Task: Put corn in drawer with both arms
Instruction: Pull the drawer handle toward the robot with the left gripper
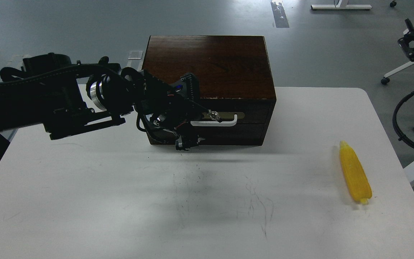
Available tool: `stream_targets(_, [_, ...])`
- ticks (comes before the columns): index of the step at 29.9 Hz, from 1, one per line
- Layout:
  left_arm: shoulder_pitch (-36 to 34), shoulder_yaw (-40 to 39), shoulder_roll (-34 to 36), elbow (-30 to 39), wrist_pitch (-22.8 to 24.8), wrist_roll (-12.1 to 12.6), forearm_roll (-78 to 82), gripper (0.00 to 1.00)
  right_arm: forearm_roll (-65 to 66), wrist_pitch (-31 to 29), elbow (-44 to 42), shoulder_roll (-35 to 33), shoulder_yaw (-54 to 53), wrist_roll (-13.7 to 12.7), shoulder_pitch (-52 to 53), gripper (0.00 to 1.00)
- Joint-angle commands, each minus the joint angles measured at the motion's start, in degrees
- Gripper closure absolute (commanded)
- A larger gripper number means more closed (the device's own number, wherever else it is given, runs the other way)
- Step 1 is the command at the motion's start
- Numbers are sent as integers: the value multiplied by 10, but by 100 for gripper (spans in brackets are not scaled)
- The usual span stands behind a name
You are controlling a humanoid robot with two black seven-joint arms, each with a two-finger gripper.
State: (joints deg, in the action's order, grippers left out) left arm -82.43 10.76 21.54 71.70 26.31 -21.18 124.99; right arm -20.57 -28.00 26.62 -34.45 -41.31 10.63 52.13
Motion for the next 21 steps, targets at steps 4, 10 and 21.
stream_targets(4, [-3, -1, 0, 8, 0, -3, 0, 46, 0, 0, -9, 0, 3, -1, 0, 0])
stream_targets(10, [4, -1, -1, 9, 0, -3, 0, 55, 0, 0, -10, 0, 3, -1, 0, 0])
stream_targets(21, [-2, -1, 4, 56, 11, -44, 0, 56, 0, 0, -10, -1, 4, 0, 1, 0])
